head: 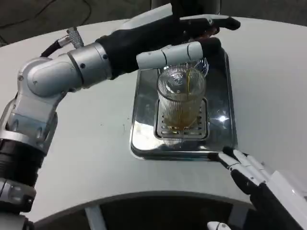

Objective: Grasp the cup under the faucet to collect the drink, then remove the cup.

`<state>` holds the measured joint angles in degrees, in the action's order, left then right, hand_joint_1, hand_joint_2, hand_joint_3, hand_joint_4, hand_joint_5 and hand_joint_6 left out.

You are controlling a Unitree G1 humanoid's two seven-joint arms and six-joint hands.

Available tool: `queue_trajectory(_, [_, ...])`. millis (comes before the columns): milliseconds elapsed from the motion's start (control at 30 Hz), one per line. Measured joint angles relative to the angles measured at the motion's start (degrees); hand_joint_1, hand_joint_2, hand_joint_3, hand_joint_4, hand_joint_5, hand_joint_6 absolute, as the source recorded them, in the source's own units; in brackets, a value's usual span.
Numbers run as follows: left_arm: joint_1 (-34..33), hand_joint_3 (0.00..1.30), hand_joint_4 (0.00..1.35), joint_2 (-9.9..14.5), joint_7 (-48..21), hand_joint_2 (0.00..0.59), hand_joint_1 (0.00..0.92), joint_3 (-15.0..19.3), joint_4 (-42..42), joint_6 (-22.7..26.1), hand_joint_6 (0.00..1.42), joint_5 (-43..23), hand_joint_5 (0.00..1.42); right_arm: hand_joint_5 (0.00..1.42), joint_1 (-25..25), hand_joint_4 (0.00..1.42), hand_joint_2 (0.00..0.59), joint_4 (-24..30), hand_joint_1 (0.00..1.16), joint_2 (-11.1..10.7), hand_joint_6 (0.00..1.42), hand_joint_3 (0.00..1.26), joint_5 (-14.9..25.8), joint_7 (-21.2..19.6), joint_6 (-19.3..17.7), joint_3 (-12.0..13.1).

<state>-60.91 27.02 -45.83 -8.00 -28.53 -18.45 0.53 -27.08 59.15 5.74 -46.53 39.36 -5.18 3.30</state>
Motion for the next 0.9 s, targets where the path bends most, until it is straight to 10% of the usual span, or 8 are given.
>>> queue_trajectory(367, [0.0,0.15,0.02,0.2,0.3,0.101,0.0,0.1,0.0,-0.3,0.04,0.0,0.05,0.12,2.8,0.03,0.278,-2.4,0.58,-1.3,0.09,0.0,7.6,-10.6,10.7,-5.9])
queue_trajectory(900, [0.0,0.15,0.02,0.8,0.3,0.103,0.0,0.2,-0.3,-0.9,0.04,0.0,0.05,0.1,17.9,0.03,0.266,-14.6,0.62,-2.8,0.04,0.0,5.4,-22.7,19.0,-12.2])
